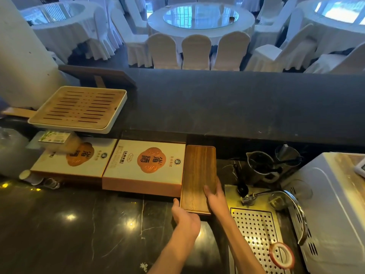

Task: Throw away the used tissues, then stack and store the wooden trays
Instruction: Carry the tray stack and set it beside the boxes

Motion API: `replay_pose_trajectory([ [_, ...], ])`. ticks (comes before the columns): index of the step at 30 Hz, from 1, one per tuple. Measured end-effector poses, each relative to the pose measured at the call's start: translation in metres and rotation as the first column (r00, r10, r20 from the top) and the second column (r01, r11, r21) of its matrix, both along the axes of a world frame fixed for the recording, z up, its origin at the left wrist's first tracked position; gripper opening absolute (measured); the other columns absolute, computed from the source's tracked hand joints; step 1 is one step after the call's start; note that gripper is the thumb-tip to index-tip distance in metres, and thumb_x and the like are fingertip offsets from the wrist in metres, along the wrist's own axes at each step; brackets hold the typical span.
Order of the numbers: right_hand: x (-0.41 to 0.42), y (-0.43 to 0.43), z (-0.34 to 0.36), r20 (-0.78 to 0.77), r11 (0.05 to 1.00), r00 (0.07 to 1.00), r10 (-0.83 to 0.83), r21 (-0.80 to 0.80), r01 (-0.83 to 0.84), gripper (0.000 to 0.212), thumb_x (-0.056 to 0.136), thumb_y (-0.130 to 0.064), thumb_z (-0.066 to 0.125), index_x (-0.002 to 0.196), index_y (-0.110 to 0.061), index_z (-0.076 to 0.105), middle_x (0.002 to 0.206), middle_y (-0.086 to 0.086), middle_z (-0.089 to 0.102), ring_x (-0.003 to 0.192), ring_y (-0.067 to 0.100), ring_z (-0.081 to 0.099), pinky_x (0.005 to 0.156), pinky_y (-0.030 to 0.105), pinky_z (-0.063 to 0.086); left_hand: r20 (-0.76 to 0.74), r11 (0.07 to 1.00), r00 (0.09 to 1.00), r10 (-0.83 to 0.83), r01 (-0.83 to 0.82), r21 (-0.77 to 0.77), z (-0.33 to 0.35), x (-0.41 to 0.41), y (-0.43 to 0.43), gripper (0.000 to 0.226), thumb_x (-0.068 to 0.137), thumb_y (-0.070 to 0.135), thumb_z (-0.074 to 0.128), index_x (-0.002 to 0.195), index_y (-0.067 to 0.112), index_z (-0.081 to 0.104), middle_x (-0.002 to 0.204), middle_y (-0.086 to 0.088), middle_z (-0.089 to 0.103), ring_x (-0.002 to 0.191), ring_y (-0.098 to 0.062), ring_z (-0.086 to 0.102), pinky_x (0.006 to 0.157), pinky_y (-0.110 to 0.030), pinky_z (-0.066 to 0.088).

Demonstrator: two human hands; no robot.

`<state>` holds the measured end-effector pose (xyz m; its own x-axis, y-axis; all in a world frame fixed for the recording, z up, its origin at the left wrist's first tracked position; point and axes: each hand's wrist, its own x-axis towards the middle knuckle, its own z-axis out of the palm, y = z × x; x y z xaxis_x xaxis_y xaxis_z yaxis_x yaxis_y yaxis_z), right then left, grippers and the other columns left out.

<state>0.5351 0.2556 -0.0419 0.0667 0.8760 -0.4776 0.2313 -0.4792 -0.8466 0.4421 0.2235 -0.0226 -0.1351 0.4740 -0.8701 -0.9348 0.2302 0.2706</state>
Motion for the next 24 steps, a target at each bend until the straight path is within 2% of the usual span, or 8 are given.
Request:
replay_pose_trajectory([
  [4,0.007,-0.004,-0.003,-0.114,1.000,0.993,-0.009,0.012,0.010,0.056,0.100,-0.041,0.044,0.152,-0.029,0.025,0.146,0.003,0.048,0.131,0.025,0.050,0.108,0.046,0.043,0.055,0.999,0.998,-0.035,0.034,0.014,-0.004,-0.005,-0.008,0.062,0.098,0.046,0.032,0.146,0.007,0.032,0.145,-0.024,0.044,0.139,-0.037,0.036,0.118,-0.052,0.023],
  [5,0.011,-0.005,-0.005,-0.207,0.999,0.977,-0.046,-0.018,0.043,0.052,0.100,-0.046,0.040,0.148,-0.029,0.033,0.141,0.002,0.053,0.124,0.022,0.057,0.100,0.043,0.050,0.071,0.998,0.996,-0.056,0.055,0.013,-0.005,-0.010,-0.009,0.065,0.098,0.048,0.032,0.148,0.008,0.027,0.150,-0.023,0.038,0.143,-0.036,0.030,0.120,-0.052,0.018],
  [7,0.017,-0.009,-0.006,-0.365,0.982,0.915,-0.172,-0.136,0.130,0.051,0.097,-0.057,0.032,0.132,-0.026,0.052,0.118,0.000,0.067,0.098,0.012,0.072,0.072,0.028,0.060,0.090,0.994,0.989,-0.113,0.113,0.008,-0.006,-0.017,-0.007,0.066,0.097,0.049,0.031,0.149,0.009,0.025,0.152,-0.022,0.035,0.144,-0.037,0.026,0.121,-0.053,0.014],
  [9,0.019,-0.009,-0.006,-0.433,0.964,0.870,-0.238,-0.213,0.158,0.053,0.095,-0.062,0.027,0.117,-0.027,0.059,0.097,-0.001,0.075,0.081,0.008,0.075,0.057,0.020,0.057,0.040,0.979,0.978,-0.205,0.206,-0.003,-0.005,-0.021,-0.005,0.057,0.099,0.045,0.031,0.141,0.009,0.041,0.141,-0.023,0.050,0.135,-0.040,0.041,0.115,-0.055,0.028],
  [12,0.018,-0.001,0.003,-0.519,0.967,0.827,-0.218,-0.231,0.111,0.056,0.095,-0.064,0.023,0.112,-0.026,0.060,0.091,-0.001,0.078,0.083,0.013,0.075,0.057,0.023,0.058,-0.121,0.927,0.921,-0.371,0.375,0.012,-0.007,-0.028,-0.003,0.042,0.100,0.034,0.032,0.114,0.011,0.064,0.112,-0.021,0.069,0.107,-0.038,0.062,0.093,-0.052,0.050],
  [16,0.018,0.011,-0.001,-0.507,0.969,0.833,-0.219,-0.212,0.125,0.057,0.094,-0.066,0.025,0.112,-0.025,0.061,0.106,0.007,0.072,0.080,0.014,0.076,0.055,0.024,0.058,-0.199,0.902,0.883,-0.425,0.432,-0.008,-0.007,-0.029,-0.003,0.038,0.101,0.031,0.031,0.107,0.012,0.064,0.106,-0.019,0.070,0.101,-0.034,0.065,0.081,-0.045,0.054],
  [19,0.014,0.015,-0.009,-0.542,0.964,0.806,-0.236,-0.236,0.124,0.059,0.090,-0.069,0.033,0.113,-0.022,0.061,0.095,0.008,0.078,0.080,0.022,0.076,0.055,0.031,0.059,-0.256,0.896,0.862,-0.438,0.441,-0.049,-0.006,-0.025,-0.003,0.035,0.102,0.029,0.030,0.105,0.012,0.060,0.102,-0.018,0.069,0.096,-0.032,0.065,0.071,-0.040,0.055],
  [24,0.014,0.020,-0.017,-0.513,0.972,0.837,-0.190,-0.220,0.085,0.055,0.085,-0.069,0.041,0.112,-0.025,0.059,0.088,0.001,0.078,0.079,0.021,0.076,0.055,0.031,0.059,-0.357,0.866,0.796,-0.488,0.494,-0.081,-0.014,-0.021,-0.003,0.035,0.102,0.031,0.026,0.101,0.016,0.058,0.100,-0.015,0.067,0.096,-0.029,0.064,0.077,-0.040,0.054],
])
